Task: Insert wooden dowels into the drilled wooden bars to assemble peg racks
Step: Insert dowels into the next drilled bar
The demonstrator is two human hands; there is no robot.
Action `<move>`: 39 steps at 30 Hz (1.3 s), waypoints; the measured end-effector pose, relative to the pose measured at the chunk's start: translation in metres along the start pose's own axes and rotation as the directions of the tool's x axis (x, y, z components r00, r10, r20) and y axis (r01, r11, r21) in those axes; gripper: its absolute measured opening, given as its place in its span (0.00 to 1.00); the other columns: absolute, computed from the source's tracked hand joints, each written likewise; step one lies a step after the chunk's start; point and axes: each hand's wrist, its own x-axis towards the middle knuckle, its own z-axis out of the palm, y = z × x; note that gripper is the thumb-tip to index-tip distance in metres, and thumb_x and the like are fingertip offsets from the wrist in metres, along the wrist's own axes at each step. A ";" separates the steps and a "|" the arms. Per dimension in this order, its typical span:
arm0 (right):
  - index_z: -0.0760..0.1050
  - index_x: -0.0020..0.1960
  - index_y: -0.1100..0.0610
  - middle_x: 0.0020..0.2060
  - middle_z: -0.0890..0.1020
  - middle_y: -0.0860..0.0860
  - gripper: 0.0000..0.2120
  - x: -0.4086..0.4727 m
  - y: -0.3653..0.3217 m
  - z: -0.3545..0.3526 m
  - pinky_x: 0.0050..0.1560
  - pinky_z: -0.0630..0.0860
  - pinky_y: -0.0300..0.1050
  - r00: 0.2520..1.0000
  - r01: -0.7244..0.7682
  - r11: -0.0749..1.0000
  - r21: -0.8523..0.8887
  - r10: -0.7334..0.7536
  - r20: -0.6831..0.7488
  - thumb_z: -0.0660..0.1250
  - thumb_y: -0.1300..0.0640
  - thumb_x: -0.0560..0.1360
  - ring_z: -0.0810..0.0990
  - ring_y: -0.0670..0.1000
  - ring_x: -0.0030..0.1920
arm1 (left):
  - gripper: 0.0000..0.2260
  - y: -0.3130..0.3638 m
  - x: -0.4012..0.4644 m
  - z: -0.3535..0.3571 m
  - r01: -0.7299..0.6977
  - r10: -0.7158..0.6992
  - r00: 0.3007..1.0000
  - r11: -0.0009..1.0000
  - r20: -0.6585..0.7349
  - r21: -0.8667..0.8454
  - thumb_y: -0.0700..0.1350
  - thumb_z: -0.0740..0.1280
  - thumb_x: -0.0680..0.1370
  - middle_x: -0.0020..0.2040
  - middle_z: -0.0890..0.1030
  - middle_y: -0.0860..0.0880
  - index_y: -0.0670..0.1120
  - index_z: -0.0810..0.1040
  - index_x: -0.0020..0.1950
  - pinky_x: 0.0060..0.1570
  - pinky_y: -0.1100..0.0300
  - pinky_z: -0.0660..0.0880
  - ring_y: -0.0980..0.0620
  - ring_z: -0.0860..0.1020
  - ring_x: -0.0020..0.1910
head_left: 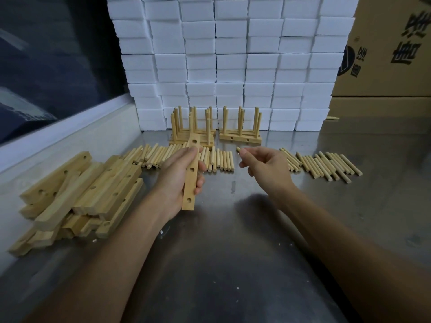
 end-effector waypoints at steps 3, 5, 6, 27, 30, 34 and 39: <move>0.82 0.48 0.49 0.35 0.85 0.44 0.02 -0.002 -0.009 0.006 0.37 0.77 0.31 0.990 0.143 0.988 -0.050 -0.143 0.014 0.70 0.54 0.77 0.82 0.39 0.37 | 0.10 -0.001 -0.002 0.005 -0.021 0.021 1.000 0.999 0.017 -0.031 0.46 0.63 0.82 0.38 0.78 0.47 0.48 0.79 0.62 0.26 0.59 0.71 0.51 0.74 0.30; 0.84 0.51 0.52 0.38 0.84 0.43 0.05 -0.003 -0.015 0.010 0.41 0.79 0.33 0.961 0.276 0.949 -0.152 -0.275 0.029 0.71 0.56 0.77 0.83 0.40 0.41 | 0.11 -0.001 -0.003 0.008 -0.016 0.017 0.999 0.999 0.037 -0.049 0.44 0.63 0.82 0.37 0.78 0.47 0.49 0.79 0.63 0.27 0.58 0.72 0.51 0.75 0.31; 0.84 0.52 0.54 0.39 0.84 0.43 0.06 -0.003 -0.019 0.012 0.42 0.79 0.33 0.944 0.330 0.925 -0.188 -0.329 0.038 0.71 0.56 0.77 0.82 0.40 0.42 | 0.11 -0.001 -0.003 0.010 -0.016 0.018 0.999 0.999 0.044 -0.043 0.44 0.63 0.82 0.37 0.78 0.47 0.50 0.79 0.64 0.28 0.58 0.73 0.51 0.75 0.31; 0.84 0.44 0.57 0.35 0.84 0.50 0.02 -0.016 -0.043 0.012 0.27 0.76 0.48 0.678 0.626 0.391 -0.675 -0.701 0.222 0.72 0.62 0.74 0.83 0.54 0.35 | 0.22 -0.009 -0.007 0.019 -0.193 0.202 0.979 0.932 0.002 0.307 0.44 0.67 0.80 0.35 0.75 0.42 0.56 0.70 0.74 0.21 0.60 0.66 0.51 0.68 0.25; 0.83 0.46 0.58 0.36 0.84 0.51 0.04 -0.016 -0.038 0.013 0.27 0.75 0.49 0.693 0.607 0.404 -0.685 -0.690 0.207 0.70 0.59 0.77 0.82 0.55 0.34 | 0.22 -0.010 -0.008 0.024 -0.221 0.234 0.972 0.914 0.003 0.340 0.43 0.66 0.81 0.32 0.73 0.43 0.54 0.70 0.74 0.21 0.61 0.64 0.51 0.67 0.24; 0.80 0.47 0.60 0.36 0.83 0.53 0.10 -0.020 -0.034 0.015 0.27 0.73 0.48 0.713 0.573 0.394 -0.719 -0.672 0.200 0.64 0.56 0.80 0.79 0.57 0.30 | 0.22 -0.012 -0.005 0.025 -0.261 0.267 0.963 0.890 0.034 0.375 0.42 0.65 0.82 0.23 0.71 0.55 0.54 0.69 0.75 0.20 0.64 0.62 0.53 0.64 0.23; 0.81 0.40 0.56 0.29 0.79 0.50 0.11 -0.022 -0.040 0.020 0.32 0.69 0.46 0.860 0.432 0.559 -0.708 -0.493 0.135 0.62 0.56 0.76 0.76 0.56 0.30 | 0.21 -0.010 -0.008 0.026 -0.318 0.312 0.946 0.829 0.092 0.460 0.42 0.65 0.82 0.45 0.83 0.61 0.54 0.70 0.74 0.30 0.58 0.77 0.52 0.71 0.51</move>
